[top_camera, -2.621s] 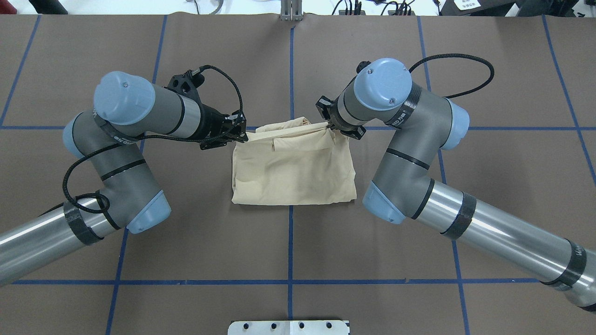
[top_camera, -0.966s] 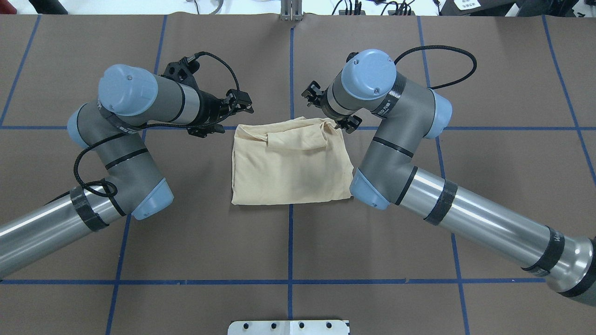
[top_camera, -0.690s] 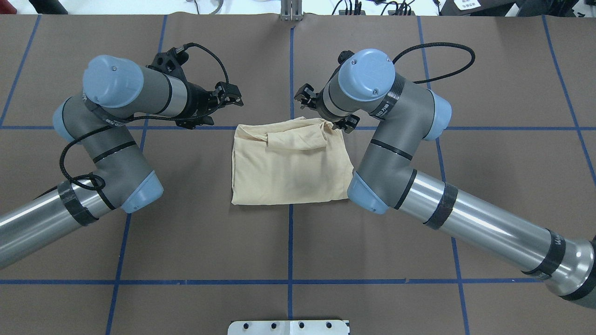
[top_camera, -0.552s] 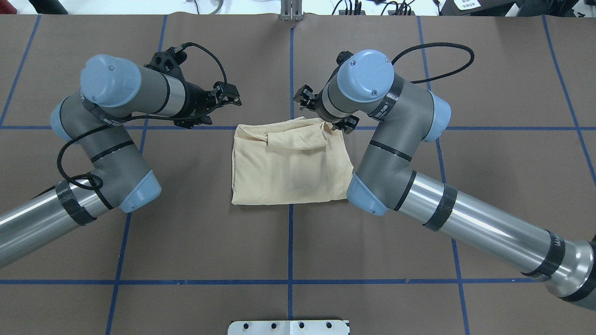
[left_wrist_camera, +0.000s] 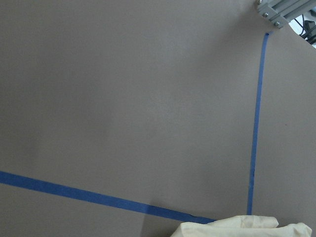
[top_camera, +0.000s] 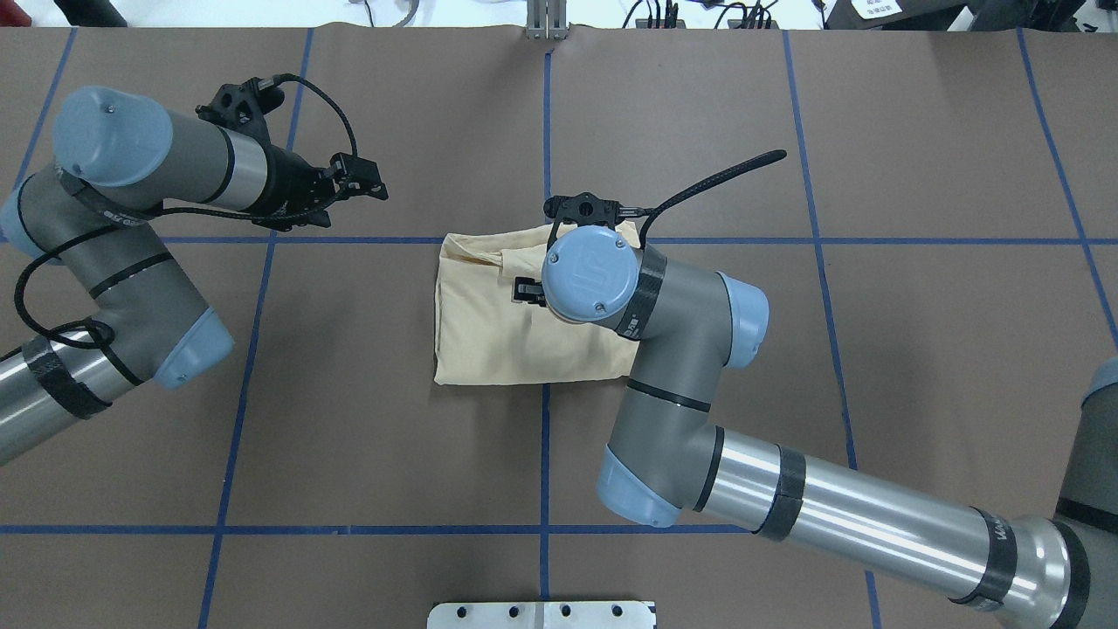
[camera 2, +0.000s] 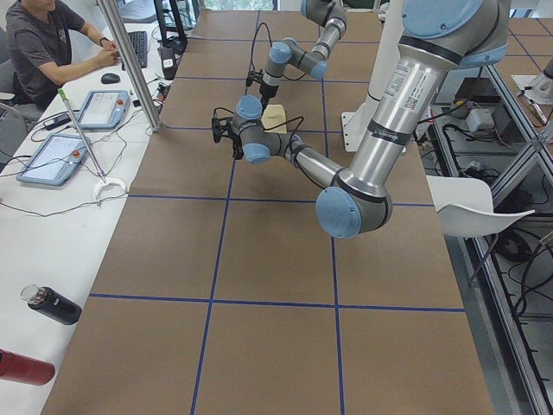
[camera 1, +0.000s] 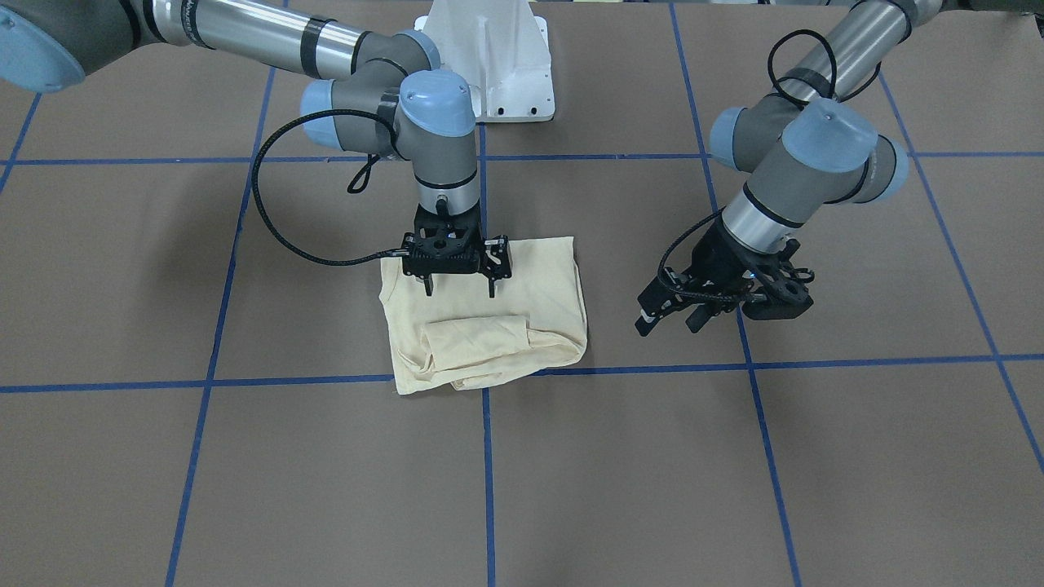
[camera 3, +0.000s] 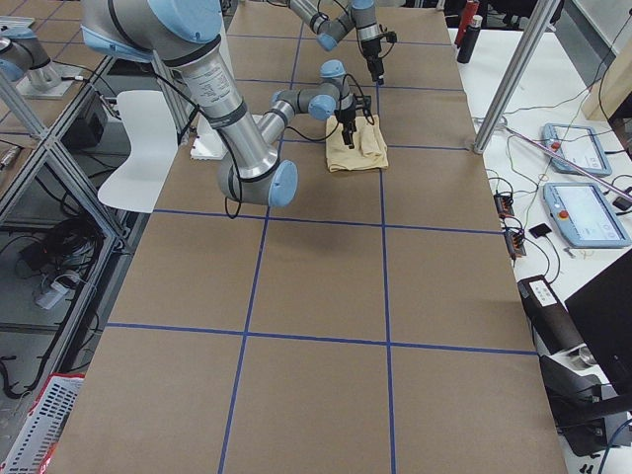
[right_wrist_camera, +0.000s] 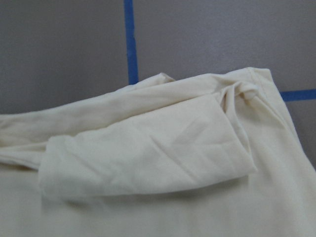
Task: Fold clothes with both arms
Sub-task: 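Press the right gripper on the folded shirt while the left gripper withdraws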
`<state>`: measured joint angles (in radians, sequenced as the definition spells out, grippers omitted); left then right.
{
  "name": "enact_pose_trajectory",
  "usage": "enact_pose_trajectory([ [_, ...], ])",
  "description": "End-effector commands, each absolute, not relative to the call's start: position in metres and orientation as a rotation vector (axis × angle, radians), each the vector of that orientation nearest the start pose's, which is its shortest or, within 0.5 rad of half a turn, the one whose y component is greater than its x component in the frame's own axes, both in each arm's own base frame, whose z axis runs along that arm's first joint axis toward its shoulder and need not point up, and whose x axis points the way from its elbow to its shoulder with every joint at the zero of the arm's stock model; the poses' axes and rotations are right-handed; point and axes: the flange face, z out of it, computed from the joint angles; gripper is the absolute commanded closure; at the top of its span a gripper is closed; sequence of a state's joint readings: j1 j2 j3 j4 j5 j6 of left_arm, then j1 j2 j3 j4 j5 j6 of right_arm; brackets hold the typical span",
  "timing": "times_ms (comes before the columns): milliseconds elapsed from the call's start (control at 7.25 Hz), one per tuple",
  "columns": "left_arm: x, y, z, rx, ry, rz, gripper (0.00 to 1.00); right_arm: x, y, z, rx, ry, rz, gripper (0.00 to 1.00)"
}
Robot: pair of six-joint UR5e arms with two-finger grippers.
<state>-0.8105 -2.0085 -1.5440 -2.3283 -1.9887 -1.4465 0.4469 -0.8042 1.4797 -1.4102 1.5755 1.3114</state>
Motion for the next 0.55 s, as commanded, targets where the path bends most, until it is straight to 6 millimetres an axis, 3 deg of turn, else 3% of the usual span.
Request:
enact_pose_trajectory([
  [0, 0.386, -0.546, 0.338, 0.199, 1.190, -0.348, 0.01, -0.623, -0.433, 0.216, 0.343, -0.753, 0.082, 0.00],
  [138, 0.384, -0.547, 0.339, 0.212, 1.186, -0.334, 0.01, -0.618, -0.442, 0.213, 0.361, -0.748, 0.061, 0.00],
  [414, 0.371, -0.556, 0.339, 0.253, 1.177, -0.301, 0.01, -0.581, -0.485, 0.211, 0.377, -0.743, 0.063, 0.00],
])
